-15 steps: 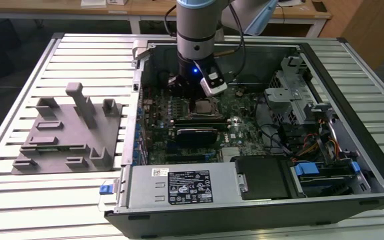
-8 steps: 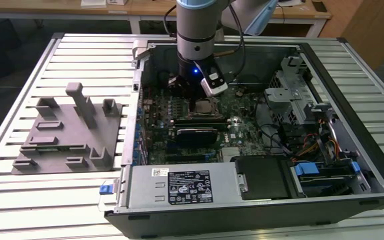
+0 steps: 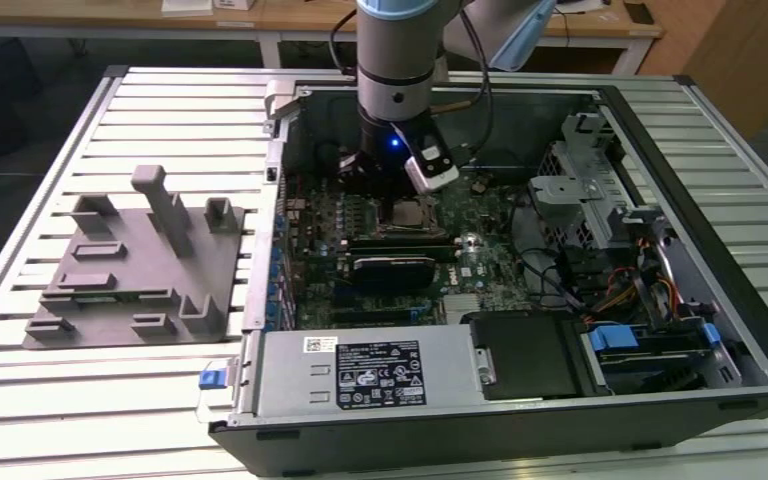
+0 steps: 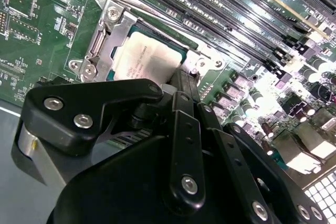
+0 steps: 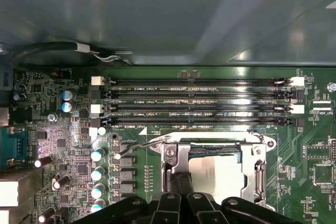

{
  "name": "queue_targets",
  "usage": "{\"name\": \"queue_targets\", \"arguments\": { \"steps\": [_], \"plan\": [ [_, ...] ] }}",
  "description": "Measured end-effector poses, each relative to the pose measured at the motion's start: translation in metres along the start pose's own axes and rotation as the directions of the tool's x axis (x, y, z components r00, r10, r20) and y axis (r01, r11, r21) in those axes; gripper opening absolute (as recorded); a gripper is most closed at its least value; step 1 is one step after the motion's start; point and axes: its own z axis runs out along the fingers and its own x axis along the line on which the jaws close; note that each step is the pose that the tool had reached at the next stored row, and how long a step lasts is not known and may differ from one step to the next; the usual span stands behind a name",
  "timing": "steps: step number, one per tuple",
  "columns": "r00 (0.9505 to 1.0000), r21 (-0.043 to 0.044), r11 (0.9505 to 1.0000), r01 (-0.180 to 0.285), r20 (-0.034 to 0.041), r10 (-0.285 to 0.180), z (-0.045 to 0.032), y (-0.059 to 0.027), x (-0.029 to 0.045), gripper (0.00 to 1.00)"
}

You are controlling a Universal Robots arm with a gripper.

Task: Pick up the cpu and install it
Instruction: 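Close the cpu cover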

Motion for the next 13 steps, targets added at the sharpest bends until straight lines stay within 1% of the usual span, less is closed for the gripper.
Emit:
{"name": "queue_targets", "arguments": {
  "steps": [9, 13],
  "plan": [
    [1.0, -0.0003, 1.0, 0.008, 0.0, -0.008, 0.0004, 0.0, -0.0036, 0.11],
    [1.0, -0.0003, 1.0, 0.008, -0.0001, -0.008, 0.0003, 0.0001, -0.0039, 0.11]
  ]
}}
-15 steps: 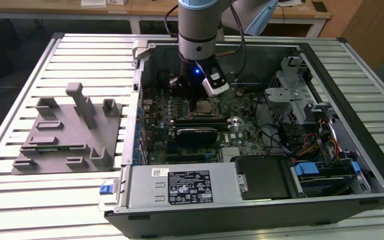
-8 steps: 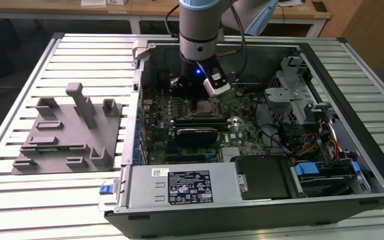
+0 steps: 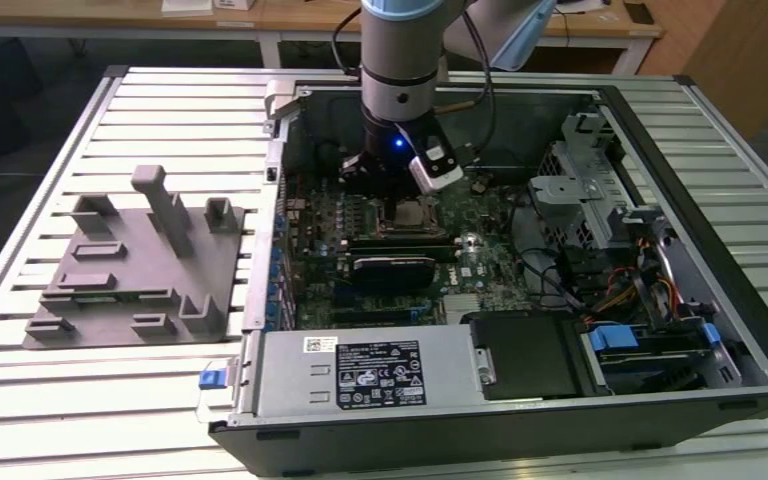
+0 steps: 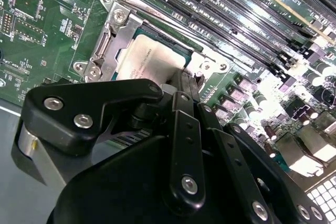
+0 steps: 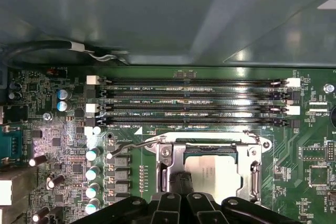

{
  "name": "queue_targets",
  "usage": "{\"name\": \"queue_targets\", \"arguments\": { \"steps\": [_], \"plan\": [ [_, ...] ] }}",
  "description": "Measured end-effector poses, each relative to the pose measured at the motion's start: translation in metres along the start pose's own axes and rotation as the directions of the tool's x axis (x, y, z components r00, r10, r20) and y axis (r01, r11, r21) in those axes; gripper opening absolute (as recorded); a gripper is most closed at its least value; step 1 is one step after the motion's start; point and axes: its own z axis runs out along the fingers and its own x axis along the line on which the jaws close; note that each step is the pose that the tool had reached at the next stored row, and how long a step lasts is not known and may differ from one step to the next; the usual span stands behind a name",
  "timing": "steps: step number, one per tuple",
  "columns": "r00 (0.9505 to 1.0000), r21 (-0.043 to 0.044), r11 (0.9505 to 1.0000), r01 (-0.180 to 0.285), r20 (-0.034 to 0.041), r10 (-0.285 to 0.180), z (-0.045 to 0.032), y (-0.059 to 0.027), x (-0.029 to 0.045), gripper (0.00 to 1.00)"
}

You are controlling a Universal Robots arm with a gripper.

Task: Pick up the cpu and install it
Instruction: 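Close the cpu cover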

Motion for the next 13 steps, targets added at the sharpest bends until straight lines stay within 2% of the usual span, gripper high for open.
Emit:
{"name": "queue_targets", "arguments": {
  "steps": [6, 13],
  "plan": [
    [1.0, -0.0001, 1.0, 0.0, 0.0, 0.0, -0.0021, 0.0001, -0.0001, 0.11],
    [1.0, 0.0001, 1.0, 0.0, 0.0, 0.0, -0.0135, 0.0002, -0.0003, 0.11]
  ]
}}
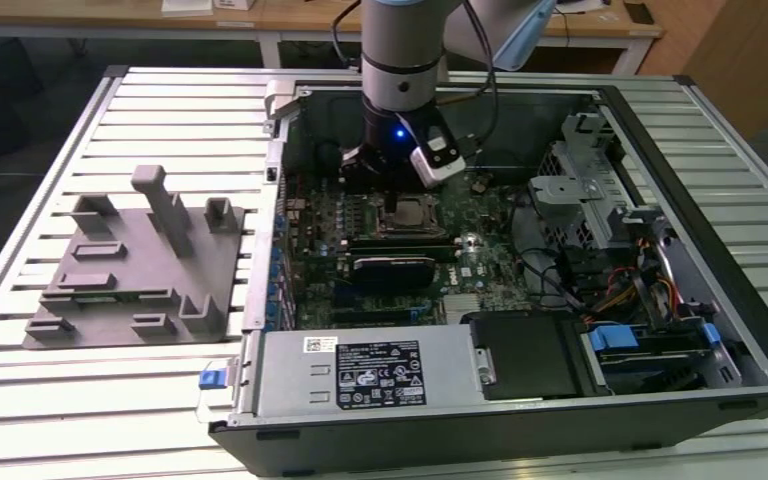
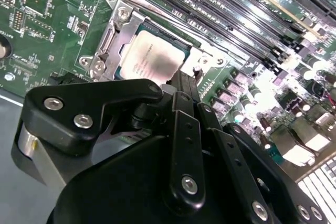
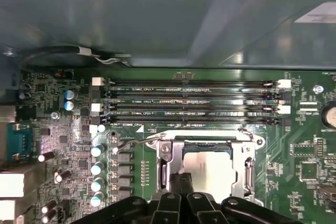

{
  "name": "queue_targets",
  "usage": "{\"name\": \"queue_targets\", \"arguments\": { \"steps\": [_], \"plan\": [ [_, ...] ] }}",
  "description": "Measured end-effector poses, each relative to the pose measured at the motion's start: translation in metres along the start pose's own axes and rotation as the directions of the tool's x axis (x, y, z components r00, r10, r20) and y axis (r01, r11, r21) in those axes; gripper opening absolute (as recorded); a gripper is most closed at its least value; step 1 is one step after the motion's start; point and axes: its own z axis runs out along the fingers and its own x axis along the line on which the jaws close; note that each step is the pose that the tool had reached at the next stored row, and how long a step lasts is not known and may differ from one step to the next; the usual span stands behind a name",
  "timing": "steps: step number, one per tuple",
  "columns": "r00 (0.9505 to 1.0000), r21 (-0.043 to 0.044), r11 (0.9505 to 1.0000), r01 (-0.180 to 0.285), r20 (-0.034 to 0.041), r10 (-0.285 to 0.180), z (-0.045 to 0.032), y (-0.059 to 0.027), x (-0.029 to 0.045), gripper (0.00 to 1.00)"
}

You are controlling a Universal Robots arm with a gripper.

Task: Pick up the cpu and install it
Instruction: 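Close the cpu cover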

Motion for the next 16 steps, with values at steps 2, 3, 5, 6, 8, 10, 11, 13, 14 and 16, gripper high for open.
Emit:
{"name": "queue_targets", "arguments": {
  "steps": [2, 3, 5, 6, 8, 10, 11, 13, 14, 16],
  "plan": [
    [1.0, -0.0001, 1.0, 0.0, 0.0004, 0.0, -0.0038, 0.0001, -0.0001, 0.11],
    [1.0, -0.0002, 1.0, 0.0, 0.0007, 0.0, -0.0056, 0.0001, -0.0001, 0.11],
    [1.0, -0.0002, 1.0, 0.0, 0.0014, 0.0, -0.0095, 0.0002, -0.0002, 0.11],
    [1.0, -0.0001, 1.0, 0.0, 0.0018, 0.0, -0.0114, 0.0002, -0.0002, 0.11],
    [1.0, -0.0001, 1.0, 0.0, 0.0031, 0.0, -0.0152, 0.0002, -0.0003, 0.11],
    [1.0, -0.0002, 1.0, 0.0, 0.005, 0.0, -0.0192, 0.0003, -0.0003, 0.11],
    [1.0, -0.0002, 1.0, 0.0, 0.0061, 0.0, -0.0211, 0.0003, -0.0004, 0.11],
    [1.0, -0.0002, 1.0, 0.0, 0.0084, 0.0, -0.0247, 0.0004, -0.0004, 0.11],
    [1.0, -0.0002, 1.0, 0.0, 0.0096, 0.0, -0.0266, 0.0004, -0.0005, 0.11],
    [0.9999, -0.0002, 1.0, 0.001, 0.0125, -0.001, -0.0299, 0.0005, -0.0005, 0.11]
  ]
}}
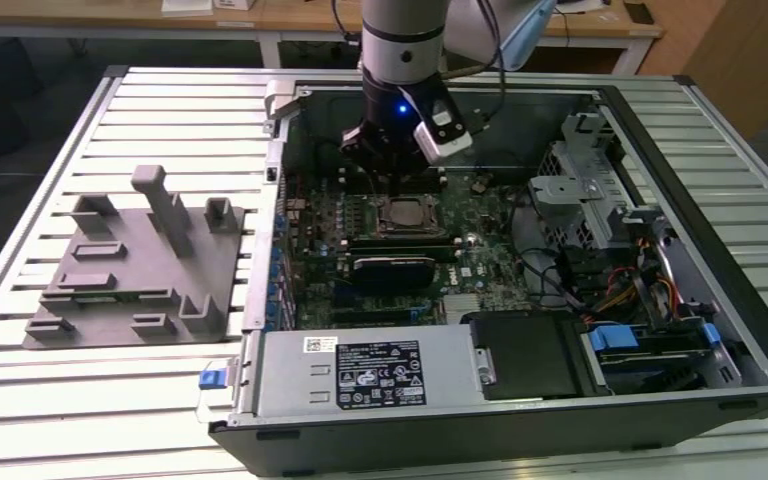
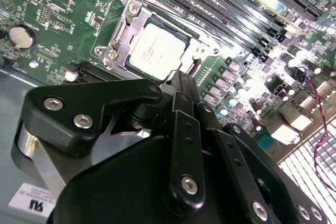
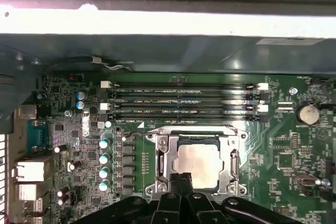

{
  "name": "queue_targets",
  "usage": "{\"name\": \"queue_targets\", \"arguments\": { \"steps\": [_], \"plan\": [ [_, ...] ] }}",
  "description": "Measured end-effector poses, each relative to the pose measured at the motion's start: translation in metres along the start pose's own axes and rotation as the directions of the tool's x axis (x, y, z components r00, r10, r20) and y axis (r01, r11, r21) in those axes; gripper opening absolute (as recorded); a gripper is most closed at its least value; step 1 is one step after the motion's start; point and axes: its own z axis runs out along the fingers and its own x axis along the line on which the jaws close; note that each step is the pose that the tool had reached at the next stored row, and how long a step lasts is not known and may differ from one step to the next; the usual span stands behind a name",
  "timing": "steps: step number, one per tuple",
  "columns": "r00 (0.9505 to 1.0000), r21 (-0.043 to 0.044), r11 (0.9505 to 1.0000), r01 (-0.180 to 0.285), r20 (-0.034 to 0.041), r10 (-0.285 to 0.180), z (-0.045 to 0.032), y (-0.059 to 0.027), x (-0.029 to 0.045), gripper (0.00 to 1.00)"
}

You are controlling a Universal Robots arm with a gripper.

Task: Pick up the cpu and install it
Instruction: 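Close the cpu cover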

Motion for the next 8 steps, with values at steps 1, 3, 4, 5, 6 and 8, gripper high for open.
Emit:
{"name": "queue_targets", "arguments": {
  "steps": [1, 3, 4, 5, 6, 8],
  "plan": [
    [1.0, 0.0, 1.0, 0.0, 0.0015, 0.0, -0.0009, 0.0, 0.0, 0.11],
    [1.0, -0.0003, 1.0, 0.0, 0.003, 0.0, -0.0011, 0.0, -0.0001, 0.11],
    [1.0, -0.0003, 1.0, 0.0, 0.0032, 0.0, -0.0011, 0.0, -0.0001, 0.11],
    [1.0, -0.0002, 1.0, 0.0, 0.0034, 0.0, -0.0012, 0.0, 0.0, 0.11],
    [1.0, -0.0001, 1.0, 0.0, 0.0033, 0.0, -0.0012, 0.0, 0.0, 0.11],
    [1.0, 0.0001, 1.0, 0.0, 0.0032, 0.0, -0.0012, 0.0001, -0.0019, 0.11]
  ]
}}
